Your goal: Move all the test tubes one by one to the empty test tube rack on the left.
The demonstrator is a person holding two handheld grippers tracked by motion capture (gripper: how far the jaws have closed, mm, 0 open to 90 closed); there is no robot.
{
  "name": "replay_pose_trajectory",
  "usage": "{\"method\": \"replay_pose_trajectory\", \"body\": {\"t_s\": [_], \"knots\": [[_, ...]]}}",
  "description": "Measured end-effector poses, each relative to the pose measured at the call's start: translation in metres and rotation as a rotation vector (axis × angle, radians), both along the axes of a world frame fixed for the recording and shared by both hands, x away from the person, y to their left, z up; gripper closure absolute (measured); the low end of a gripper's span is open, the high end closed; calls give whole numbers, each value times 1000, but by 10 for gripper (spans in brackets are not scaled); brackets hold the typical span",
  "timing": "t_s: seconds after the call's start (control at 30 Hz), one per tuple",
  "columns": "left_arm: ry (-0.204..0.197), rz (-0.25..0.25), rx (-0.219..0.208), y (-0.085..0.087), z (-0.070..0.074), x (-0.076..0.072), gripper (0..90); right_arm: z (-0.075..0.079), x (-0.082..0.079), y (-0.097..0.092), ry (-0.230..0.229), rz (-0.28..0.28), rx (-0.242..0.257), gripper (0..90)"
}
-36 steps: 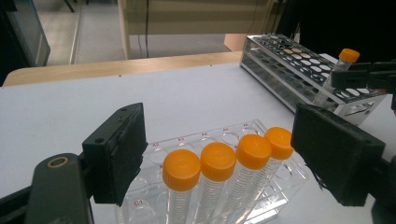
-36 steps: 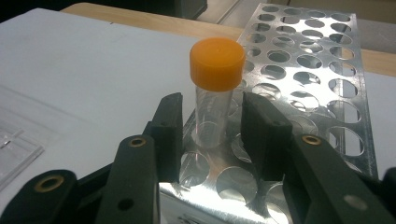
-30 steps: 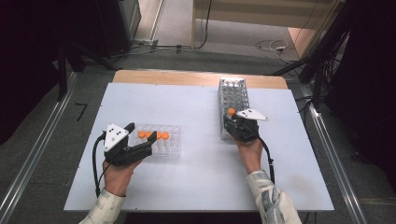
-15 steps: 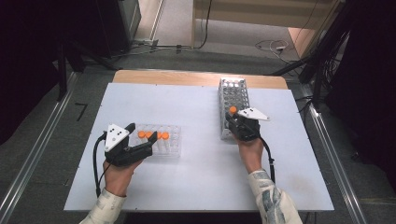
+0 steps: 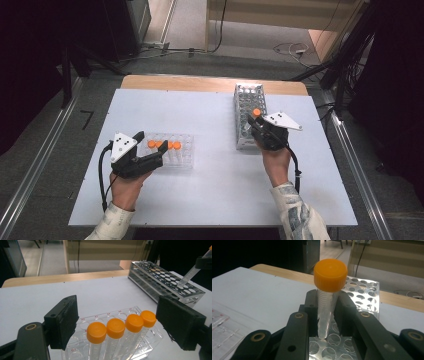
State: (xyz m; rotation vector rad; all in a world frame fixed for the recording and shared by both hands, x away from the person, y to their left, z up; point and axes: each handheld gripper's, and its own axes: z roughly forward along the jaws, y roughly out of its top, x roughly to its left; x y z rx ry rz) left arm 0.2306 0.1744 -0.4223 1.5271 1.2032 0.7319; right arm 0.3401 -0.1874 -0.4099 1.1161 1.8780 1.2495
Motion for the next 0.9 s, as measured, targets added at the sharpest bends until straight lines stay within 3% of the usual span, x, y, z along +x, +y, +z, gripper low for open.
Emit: {"method": "replay_pose_trajectory", "body": {"t_s": [0.4, 0.9], "knots": [[-9, -6, -3, -2, 1, -1, 178, 13, -15, -7, -6, 40, 25, 720], [-23, -22, -11, -5, 6, -6, 178, 5, -39, 3, 27, 124, -7, 720]]}}
